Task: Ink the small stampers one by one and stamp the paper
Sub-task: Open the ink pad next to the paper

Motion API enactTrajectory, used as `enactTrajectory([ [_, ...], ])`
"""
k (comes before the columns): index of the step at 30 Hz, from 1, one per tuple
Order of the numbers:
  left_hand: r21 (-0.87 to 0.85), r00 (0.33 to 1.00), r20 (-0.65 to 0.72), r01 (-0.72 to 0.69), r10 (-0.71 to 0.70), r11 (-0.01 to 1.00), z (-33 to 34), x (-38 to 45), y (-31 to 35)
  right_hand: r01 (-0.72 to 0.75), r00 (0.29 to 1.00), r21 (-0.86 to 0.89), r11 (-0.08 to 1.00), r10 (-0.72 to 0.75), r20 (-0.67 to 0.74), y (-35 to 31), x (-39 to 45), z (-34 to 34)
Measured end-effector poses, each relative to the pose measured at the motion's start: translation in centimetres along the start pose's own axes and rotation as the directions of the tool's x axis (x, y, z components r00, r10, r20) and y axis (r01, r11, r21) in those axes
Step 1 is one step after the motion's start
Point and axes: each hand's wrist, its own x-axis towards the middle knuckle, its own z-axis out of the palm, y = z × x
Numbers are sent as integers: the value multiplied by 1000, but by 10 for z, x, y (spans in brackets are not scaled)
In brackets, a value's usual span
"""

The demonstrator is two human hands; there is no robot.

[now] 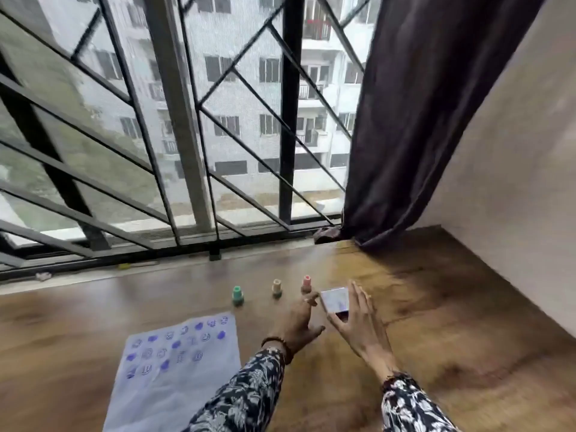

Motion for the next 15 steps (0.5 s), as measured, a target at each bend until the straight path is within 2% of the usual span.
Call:
enactTrajectory([
  [3,-116,998,8,63,-63,991,13,15,0,-140,990,127,982,137,38,20,4,9],
  [6,-84,992,-19,123,-125,989,24,34,-7,-230,973,245,942,218,76,32,8,19],
  [9,-44,992,-5,129,-129,991,29,50,-11,-265,964,286,921,256,69,37,14,29],
  [15,-141,990,-98,85,-99,986,37,54,-23,-296,947,371,880,321,-6,35,20,41],
])
